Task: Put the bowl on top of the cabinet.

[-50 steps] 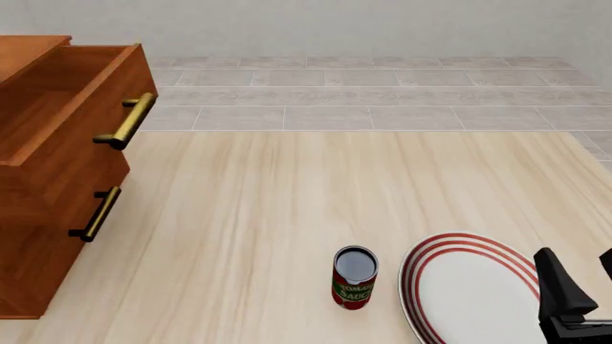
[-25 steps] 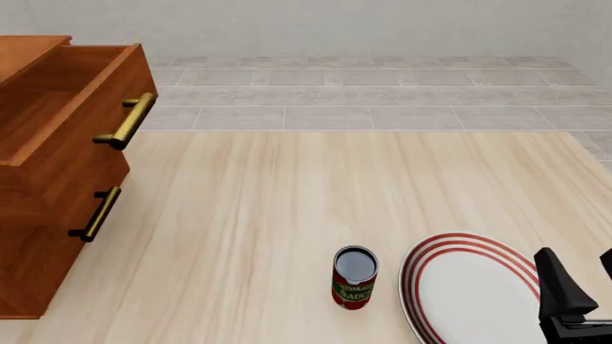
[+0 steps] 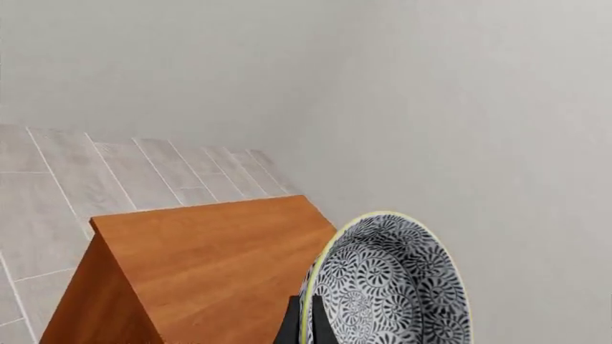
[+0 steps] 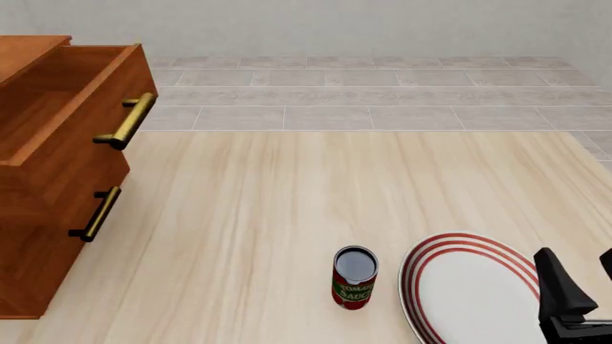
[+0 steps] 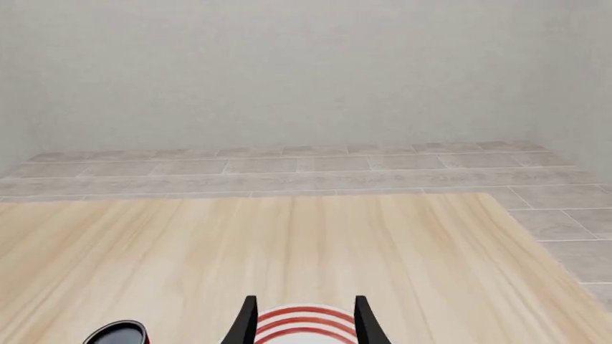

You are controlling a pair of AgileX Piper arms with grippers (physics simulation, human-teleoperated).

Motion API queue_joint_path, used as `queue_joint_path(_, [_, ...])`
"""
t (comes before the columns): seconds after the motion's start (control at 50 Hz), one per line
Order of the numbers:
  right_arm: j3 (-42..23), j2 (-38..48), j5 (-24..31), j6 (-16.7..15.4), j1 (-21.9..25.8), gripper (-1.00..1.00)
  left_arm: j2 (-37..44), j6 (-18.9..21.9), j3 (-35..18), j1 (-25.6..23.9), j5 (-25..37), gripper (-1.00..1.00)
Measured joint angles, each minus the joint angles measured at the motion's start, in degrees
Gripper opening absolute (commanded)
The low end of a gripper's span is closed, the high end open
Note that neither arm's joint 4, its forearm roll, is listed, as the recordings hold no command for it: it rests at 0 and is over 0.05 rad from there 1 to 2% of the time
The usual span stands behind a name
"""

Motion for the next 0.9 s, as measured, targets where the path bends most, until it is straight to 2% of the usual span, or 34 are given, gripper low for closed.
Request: queue_joint_path(0.9, [0.2,0.0,-0.1,-0.1,0.2,1.00,4.8,-0.8,0.6,0.6,-2.8,-1.00])
